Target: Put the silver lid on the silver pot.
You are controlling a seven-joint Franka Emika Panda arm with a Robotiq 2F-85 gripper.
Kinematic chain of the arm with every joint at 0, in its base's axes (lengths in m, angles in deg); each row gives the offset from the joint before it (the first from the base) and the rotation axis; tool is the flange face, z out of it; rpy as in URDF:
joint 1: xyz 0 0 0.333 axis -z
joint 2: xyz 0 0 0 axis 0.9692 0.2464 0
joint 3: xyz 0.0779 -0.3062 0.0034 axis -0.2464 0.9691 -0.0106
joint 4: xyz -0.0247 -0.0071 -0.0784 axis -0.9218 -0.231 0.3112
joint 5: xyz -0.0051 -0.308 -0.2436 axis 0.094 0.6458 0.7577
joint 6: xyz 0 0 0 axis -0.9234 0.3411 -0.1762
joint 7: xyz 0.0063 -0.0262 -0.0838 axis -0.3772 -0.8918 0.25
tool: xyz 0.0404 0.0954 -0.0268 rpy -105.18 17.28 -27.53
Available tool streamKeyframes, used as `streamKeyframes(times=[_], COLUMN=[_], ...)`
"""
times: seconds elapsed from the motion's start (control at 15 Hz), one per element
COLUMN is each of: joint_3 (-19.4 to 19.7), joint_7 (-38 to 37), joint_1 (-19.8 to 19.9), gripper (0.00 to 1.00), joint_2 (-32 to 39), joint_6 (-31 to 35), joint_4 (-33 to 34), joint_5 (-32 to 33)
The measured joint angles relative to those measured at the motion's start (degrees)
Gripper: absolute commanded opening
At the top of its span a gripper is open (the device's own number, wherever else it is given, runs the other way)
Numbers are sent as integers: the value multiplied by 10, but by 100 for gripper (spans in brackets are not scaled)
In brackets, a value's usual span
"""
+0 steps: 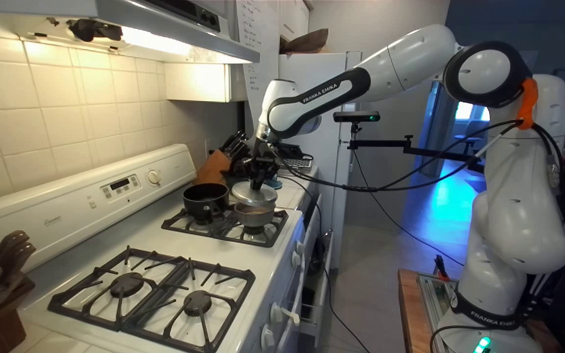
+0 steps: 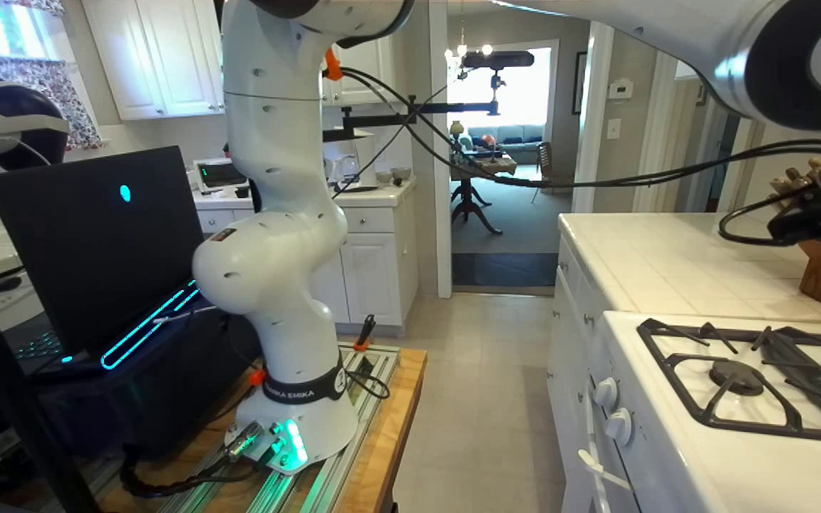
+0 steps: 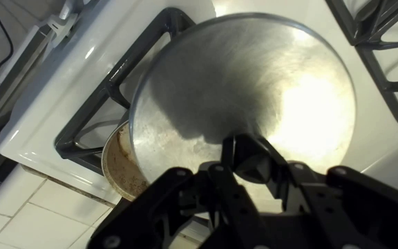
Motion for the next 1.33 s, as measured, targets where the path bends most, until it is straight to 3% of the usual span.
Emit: streamKeyframes(times=[1.33], joint_3=[20], joint_7=[9], joint_1=[39], gripper=[6], joint_2=[95], joint_6=[-11], joint_4=[84], joint_5=[-39])
